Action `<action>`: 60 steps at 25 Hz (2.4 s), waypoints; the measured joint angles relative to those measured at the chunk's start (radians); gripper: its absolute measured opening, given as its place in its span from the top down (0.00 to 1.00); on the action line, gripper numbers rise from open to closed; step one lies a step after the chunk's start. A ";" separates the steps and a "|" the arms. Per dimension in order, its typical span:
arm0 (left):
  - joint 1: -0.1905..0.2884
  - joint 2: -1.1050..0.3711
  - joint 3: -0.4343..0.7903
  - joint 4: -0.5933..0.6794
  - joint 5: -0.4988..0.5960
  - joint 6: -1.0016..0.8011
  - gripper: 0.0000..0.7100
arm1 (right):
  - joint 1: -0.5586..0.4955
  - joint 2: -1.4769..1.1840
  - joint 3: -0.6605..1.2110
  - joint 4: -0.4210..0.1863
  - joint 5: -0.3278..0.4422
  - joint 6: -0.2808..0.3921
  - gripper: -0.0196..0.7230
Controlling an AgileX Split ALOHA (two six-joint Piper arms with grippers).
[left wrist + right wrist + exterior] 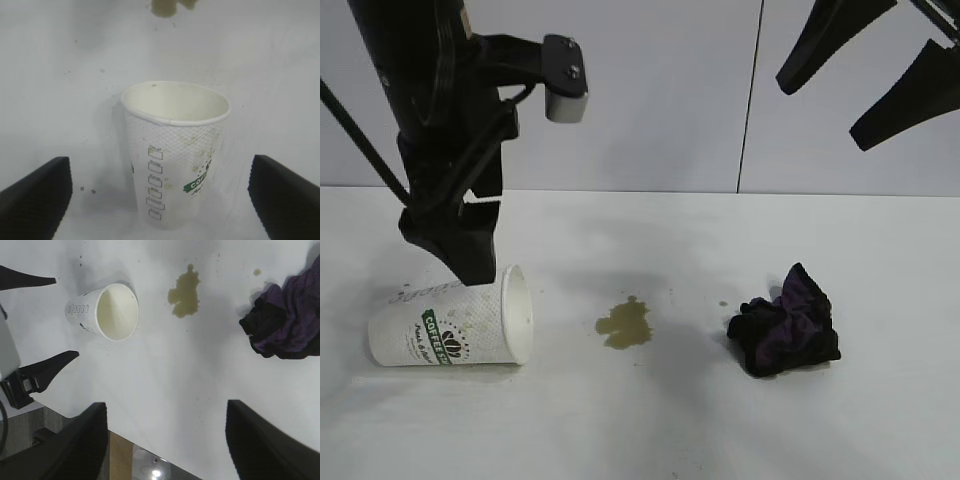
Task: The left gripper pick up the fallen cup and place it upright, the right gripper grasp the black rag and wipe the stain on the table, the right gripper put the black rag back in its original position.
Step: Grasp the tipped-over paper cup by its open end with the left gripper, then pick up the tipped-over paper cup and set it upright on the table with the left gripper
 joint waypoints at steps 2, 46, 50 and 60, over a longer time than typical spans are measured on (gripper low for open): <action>-0.019 0.021 0.000 0.018 -0.004 0.011 0.03 | 0.000 0.000 0.000 0.000 0.000 -0.004 0.35; -0.047 0.187 -0.088 0.209 -0.050 -0.122 0.18 | 0.000 0.000 0.000 -0.002 0.000 -0.008 0.35; -0.011 0.088 -0.100 0.063 -0.149 -0.122 0.18 | 0.000 0.000 0.000 -0.002 0.000 -0.008 0.35; 0.313 -0.054 -0.072 -0.717 -0.270 0.145 0.18 | 0.000 0.000 0.000 -0.003 0.000 -0.010 0.35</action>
